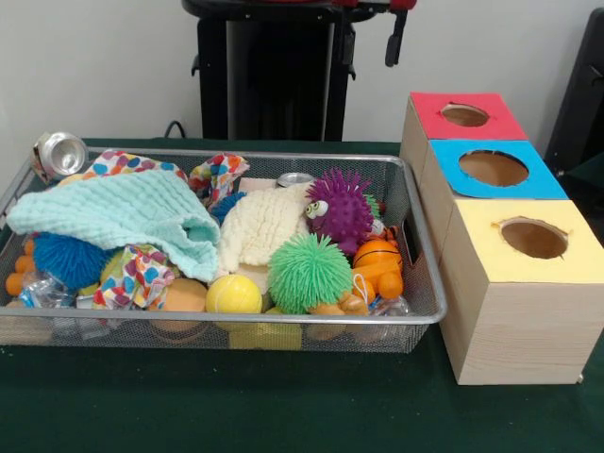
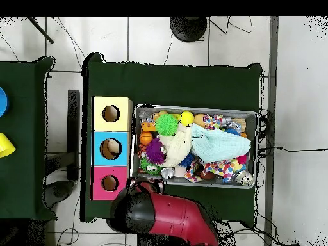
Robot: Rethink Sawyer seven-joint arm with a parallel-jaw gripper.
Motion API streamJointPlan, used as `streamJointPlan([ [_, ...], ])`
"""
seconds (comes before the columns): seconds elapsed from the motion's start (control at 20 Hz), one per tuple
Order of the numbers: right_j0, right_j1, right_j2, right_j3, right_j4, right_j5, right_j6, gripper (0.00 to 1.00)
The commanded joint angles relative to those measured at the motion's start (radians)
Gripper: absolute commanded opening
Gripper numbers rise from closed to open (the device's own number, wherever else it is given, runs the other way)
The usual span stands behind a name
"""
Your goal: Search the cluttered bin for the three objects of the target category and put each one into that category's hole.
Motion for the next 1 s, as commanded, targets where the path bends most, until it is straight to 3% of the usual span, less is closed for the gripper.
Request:
streamJointPlan([
  [0.05,0.026,-0.033,-0.010,-0.024,-0.172,-0.012,0.015,1.00],
  [0.65,0.005,-0.050,0.000,-0.069,-0.188,0.114,0.055,1.00],
  [1.0,0.019,-0.022,-0.021,-0.080,-0.234,0.084,0.067,1.00],
])
